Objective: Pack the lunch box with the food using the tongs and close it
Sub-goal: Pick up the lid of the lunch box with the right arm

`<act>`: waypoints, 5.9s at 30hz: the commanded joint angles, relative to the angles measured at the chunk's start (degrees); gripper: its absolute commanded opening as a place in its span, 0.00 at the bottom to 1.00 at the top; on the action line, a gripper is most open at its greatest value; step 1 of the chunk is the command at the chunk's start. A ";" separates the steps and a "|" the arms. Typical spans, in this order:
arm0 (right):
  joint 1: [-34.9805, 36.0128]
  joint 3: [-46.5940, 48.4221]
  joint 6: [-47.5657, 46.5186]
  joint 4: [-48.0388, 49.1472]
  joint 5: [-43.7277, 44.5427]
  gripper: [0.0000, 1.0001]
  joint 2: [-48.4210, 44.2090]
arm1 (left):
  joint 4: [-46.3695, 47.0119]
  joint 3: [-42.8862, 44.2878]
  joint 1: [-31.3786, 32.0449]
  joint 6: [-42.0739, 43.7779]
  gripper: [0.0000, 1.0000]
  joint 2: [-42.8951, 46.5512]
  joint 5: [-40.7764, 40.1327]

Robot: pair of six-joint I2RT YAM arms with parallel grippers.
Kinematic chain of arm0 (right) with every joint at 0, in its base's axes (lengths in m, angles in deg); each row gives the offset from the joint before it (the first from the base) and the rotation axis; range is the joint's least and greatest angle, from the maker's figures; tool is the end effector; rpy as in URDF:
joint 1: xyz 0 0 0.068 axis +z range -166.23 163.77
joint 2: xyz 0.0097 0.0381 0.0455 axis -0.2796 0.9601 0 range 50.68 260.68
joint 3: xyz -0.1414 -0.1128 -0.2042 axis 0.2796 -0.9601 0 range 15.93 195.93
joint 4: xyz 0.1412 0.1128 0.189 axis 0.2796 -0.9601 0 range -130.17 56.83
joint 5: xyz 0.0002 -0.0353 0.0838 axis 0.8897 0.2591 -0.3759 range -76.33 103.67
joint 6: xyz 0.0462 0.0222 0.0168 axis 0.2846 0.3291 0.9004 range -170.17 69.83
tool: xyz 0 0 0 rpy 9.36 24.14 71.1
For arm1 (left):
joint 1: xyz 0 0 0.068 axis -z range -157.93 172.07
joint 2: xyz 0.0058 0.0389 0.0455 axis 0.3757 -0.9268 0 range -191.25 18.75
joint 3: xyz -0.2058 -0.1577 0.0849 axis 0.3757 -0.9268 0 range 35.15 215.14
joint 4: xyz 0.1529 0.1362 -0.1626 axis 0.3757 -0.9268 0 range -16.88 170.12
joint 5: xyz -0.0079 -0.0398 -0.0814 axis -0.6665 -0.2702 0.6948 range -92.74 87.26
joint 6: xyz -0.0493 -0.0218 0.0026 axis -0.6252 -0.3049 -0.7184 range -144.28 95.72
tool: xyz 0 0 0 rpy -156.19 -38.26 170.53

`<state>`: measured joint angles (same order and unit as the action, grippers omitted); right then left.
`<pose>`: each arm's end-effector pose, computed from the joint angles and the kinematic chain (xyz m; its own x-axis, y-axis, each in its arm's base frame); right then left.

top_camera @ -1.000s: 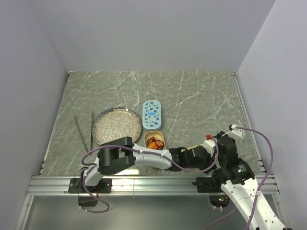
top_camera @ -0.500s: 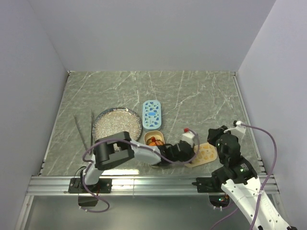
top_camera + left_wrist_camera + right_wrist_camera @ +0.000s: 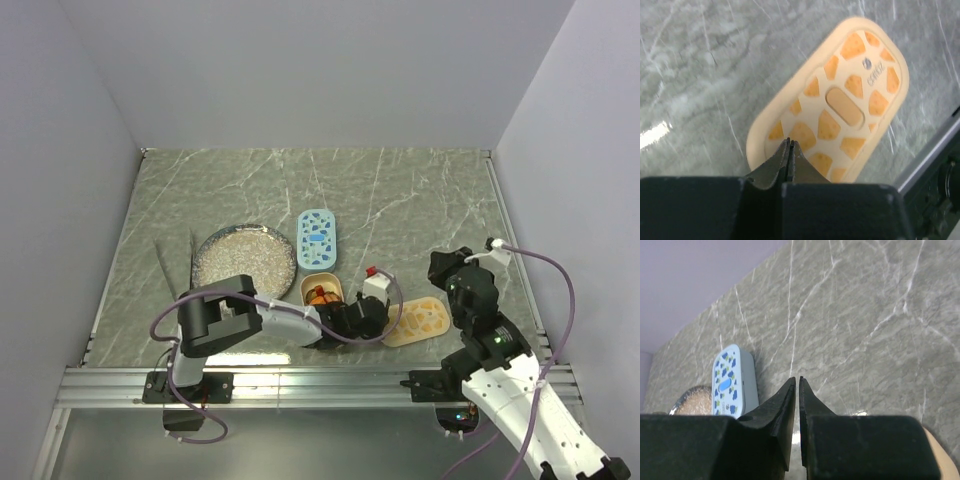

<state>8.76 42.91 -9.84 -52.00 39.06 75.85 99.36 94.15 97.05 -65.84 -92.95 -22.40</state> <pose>0.1203 0.0392 0.2624 -0.2088 0.5479 -0.8101 0.1639 0.8362 0.5233 0.1161 -0.3867 0.1409 -0.6620 0.0566 -0.7474 0.5314 0.7386 -0.4148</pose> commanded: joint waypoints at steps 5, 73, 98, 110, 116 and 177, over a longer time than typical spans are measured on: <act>0.23 6.32 -1.93 -0.24 6.34 0.14 -2.31 | 6.32 -5.74 5.17 3.85 0.00 8.33 -2.40; 0.23 -4.31 -0.44 20.05 -6.57 0.32 18.42 | -0.18 13.25 -17.94 23.01 0.81 0.60 -1.44; -0.82 -5.54 0.97 24.81 -11.77 0.65 24.23 | -20.64 28.35 -22.51 19.33 0.86 -13.45 -0.21; -0.91 -5.45 1.32 26.74 -13.70 0.67 28.35 | -23.64 26.61 -22.51 14.84 0.80 -16.97 11.66; -1.00 -5.80 1.41 27.62 -13.61 0.68 29.50 | -19.68 22.91 -21.37 12.30 0.79 -14.69 16.85; -2.14 -6.68 8.53 -4.64 -5.43 0.00 13.93 | -3.25 3.84 -15.92 6.41 0.72 -3.17 29.51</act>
<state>7.21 33.40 0.13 -57.57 33.94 86.05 99.93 98.78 80.41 -58.12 -96.16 6.13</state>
